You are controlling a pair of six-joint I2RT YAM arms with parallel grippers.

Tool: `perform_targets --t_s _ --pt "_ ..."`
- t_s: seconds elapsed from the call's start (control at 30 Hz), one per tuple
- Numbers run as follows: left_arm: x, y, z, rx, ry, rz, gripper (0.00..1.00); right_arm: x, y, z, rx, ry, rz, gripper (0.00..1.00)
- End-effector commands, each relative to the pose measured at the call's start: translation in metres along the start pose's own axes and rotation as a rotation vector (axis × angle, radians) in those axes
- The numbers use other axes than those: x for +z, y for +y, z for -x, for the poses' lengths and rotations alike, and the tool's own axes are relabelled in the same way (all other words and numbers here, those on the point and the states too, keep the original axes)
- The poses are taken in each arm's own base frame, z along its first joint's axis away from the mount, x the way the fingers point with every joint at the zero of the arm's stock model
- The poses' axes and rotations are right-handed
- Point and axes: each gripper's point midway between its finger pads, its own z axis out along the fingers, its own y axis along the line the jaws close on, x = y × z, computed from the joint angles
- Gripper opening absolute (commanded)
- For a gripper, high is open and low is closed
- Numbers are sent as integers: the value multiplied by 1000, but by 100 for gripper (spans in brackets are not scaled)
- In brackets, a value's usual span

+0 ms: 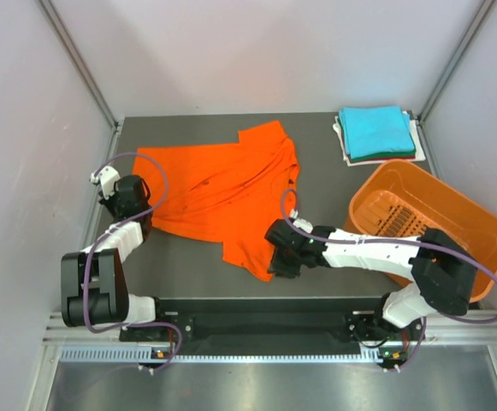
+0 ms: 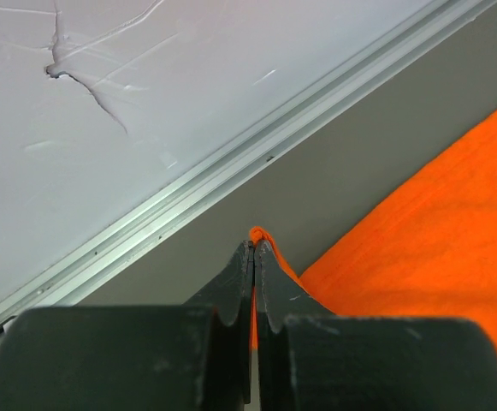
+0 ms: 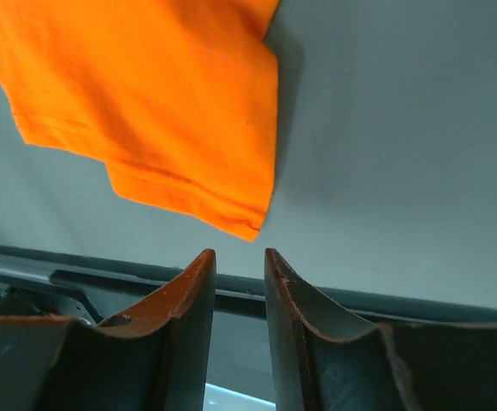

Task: Fold and stack the t-shirts
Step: Flatten the tshirt out

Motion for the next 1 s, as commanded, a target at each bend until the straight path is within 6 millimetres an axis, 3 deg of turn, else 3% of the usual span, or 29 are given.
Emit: perform_targets --t_s 0.0,0.13,0.27,0.43,0.97 --pt "-4 -8 28 -74 -51 -31 0 -7 29 -2 152 -59 57 29" --pt "-4 -8 26 -68 -49 -30 0 0 10 -9 180 -62 -40 30" --pt "-5 -9 27 -71 -52 -34 0 6 18 -12 194 -47 -5 30" --pt "-5 -9 27 -65 -54 -34 0 13 7 -13 206 -58 -52 30" --pt "-6 -11 28 -67 -58 -43 0 36 -1 -25 237 -40 -100 28"
